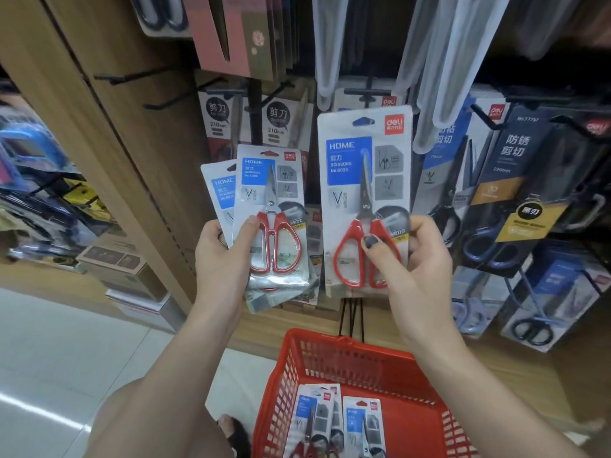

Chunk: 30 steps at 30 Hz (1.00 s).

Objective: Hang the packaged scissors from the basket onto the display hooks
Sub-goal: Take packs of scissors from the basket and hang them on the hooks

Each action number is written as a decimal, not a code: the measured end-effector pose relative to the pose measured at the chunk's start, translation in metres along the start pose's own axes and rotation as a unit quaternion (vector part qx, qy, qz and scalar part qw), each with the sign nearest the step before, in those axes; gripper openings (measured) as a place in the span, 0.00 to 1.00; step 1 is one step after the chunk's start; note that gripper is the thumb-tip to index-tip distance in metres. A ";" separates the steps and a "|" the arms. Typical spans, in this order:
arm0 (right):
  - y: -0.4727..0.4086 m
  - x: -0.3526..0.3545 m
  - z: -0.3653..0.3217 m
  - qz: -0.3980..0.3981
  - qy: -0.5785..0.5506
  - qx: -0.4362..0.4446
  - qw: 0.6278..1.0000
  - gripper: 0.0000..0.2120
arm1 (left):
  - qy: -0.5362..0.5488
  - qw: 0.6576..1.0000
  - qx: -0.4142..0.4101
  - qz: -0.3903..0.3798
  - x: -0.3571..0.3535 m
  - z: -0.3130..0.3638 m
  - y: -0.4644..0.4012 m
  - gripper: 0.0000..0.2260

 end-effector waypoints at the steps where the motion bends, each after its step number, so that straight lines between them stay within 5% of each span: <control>1: -0.002 -0.001 0.000 0.006 0.004 -0.006 1.000 0.08 | 0.001 1.000 0.001 0.000 -0.001 0.000 0.000 0.14; 20: -0.022 -0.021 0.015 0.031 0.082 -0.022 0.996 0.06 | -0.022 1.000 -0.009 0.012 -0.004 0.003 -0.002 0.12; 30: -0.072 -0.011 0.037 0.080 -0.029 -0.181 0.980 0.04 | -0.028 0.999 0.001 0.028 -0.004 0.001 -0.004 0.14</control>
Point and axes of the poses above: each hand's wrist, its own y-axis away from the middle knuckle, its own x-axis out of the back of the hand, z = x × y, the point moved 5 cm from there along -y, towards the middle knuckle, and after that the axes turned 10 degrees about -z, right-handed, at the moved point
